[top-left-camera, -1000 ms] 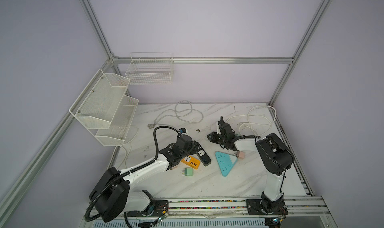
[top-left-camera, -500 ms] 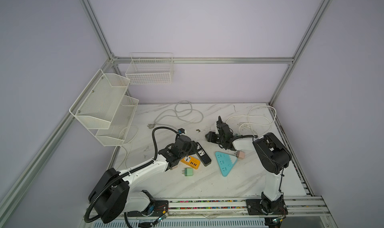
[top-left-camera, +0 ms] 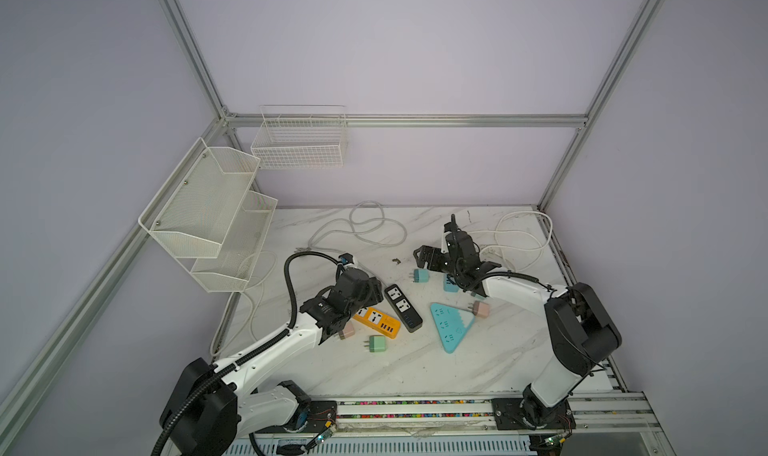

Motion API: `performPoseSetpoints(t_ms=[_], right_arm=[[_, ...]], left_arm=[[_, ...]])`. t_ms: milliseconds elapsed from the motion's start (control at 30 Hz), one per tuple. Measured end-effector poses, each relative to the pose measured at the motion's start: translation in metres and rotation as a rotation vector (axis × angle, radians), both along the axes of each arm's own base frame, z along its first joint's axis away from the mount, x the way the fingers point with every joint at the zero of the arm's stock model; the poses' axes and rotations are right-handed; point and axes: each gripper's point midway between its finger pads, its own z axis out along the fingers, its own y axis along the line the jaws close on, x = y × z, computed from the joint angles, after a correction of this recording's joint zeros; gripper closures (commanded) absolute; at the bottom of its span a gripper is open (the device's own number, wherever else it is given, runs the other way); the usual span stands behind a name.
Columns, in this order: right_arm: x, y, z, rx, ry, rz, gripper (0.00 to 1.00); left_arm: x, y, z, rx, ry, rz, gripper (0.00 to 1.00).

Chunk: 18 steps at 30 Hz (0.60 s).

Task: Pull the plug off the socket

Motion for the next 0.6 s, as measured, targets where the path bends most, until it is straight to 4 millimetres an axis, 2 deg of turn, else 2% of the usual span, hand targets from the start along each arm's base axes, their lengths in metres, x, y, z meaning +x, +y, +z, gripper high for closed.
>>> performPoseSetpoints(t_ms=[67,133,167,233,333,433,500,600], right_arm=[[0.010,-0.042,0.033,-0.004,-0.083,-0.104,0.03],[0.016,-0.091,0.056,-0.030,-0.159,-0.243,0.03],[0.018,-0.119,0.064,-0.054,-0.196,-0.330,0.03],[0.016,-0.161,0.065,-0.116,-0.241,-0.468,0.03],[0.012,-0.197,0.038,-0.239,-0.235,-0.594,0.03],[0.009,-0.217,-0.002,-0.361,-0.198,-0.655,0.03],[0.009,-0.225,-0.024,-0.420,-0.178,-0.669,0.03],[0.011,-0.235,-0.046,-0.476,-0.180,-0.679,0.03]], left_arm=[[0.004,0.027,0.006,0.068,-0.024,0.067,0.00],[0.009,0.058,0.008,0.131,-0.035,0.148,0.00],[0.013,0.078,0.010,0.166,-0.039,0.201,0.00],[0.018,0.111,0.011,0.218,-0.041,0.287,0.00],[0.023,0.161,0.014,0.295,-0.042,0.419,0.00],[0.030,0.201,0.019,0.363,-0.066,0.514,0.00],[0.035,0.217,0.017,0.393,-0.090,0.542,0.00],[0.038,0.227,-0.003,0.455,-0.100,0.538,0.00]])
